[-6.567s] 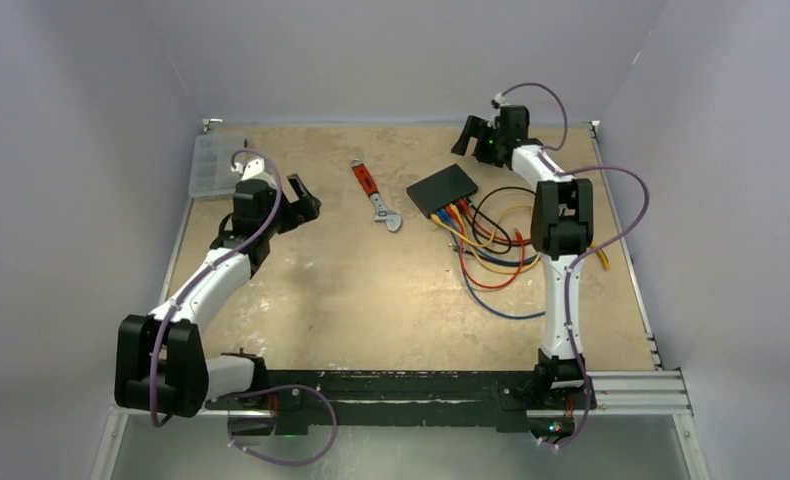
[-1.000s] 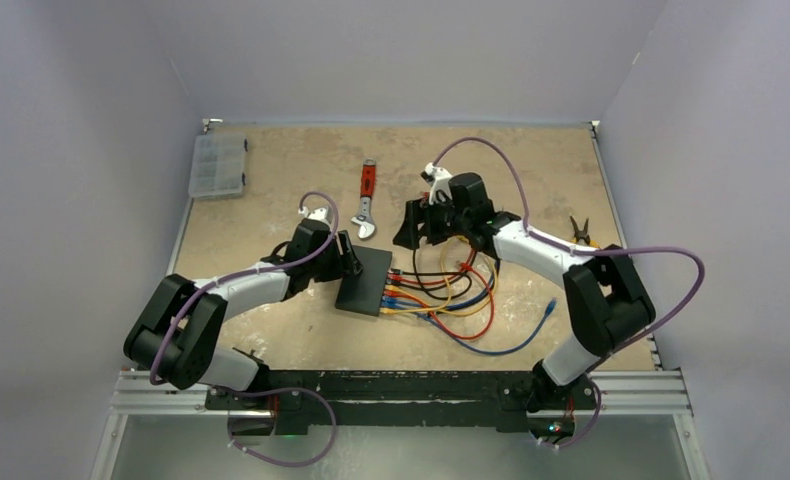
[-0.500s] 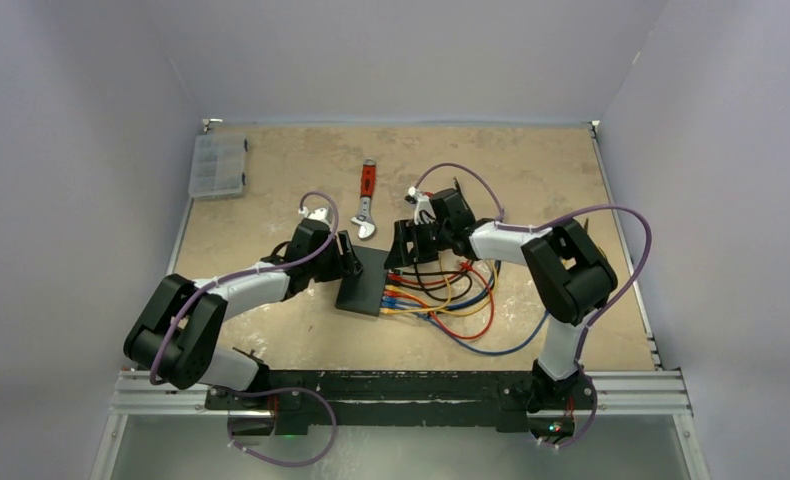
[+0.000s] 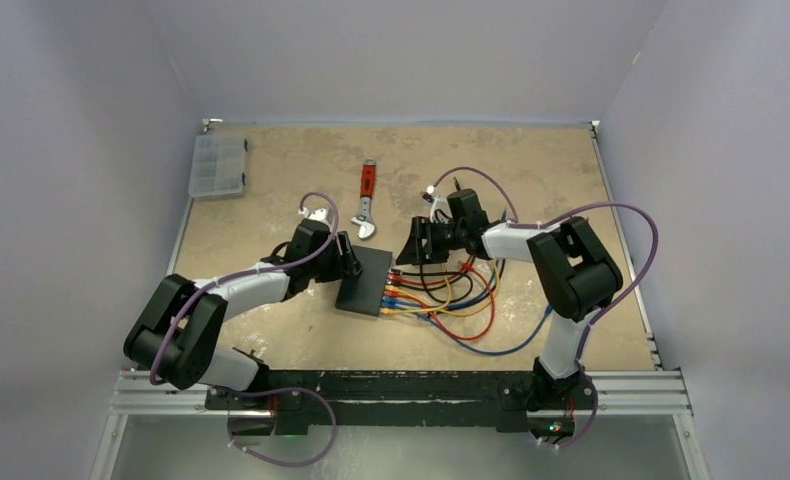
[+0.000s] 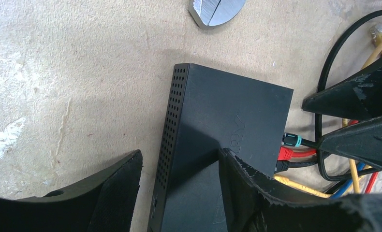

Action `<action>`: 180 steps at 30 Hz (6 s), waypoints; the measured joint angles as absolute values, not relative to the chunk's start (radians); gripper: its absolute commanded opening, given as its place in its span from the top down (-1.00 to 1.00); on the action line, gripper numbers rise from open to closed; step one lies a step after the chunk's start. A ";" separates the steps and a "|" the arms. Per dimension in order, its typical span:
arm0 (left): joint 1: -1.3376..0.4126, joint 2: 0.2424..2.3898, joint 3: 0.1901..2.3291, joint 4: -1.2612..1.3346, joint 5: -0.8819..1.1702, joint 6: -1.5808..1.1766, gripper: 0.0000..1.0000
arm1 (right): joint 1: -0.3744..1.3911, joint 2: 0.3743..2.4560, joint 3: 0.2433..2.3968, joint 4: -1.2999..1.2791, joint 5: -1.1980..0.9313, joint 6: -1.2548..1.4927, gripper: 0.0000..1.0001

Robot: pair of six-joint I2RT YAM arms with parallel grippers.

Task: Pull the plug from the switch port
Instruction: Pull the connector from the switch port.

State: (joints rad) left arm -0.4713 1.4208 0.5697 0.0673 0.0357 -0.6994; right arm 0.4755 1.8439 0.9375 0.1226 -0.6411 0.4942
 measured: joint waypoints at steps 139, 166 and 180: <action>-0.839 1.511 0.813 -0.255 -0.341 -0.529 -0.49 | 0.471 2.185 1.087 0.352 -1.038 0.677 1.00; -0.873 1.570 0.844 -0.264 -0.460 -0.550 -0.18 | 0.484 2.085 1.020 0.336 -0.899 0.556 1.00; -0.879 1.578 0.844 -0.239 -0.463 -0.569 -0.11 | 0.487 2.007 0.999 0.237 -0.794 0.471 1.00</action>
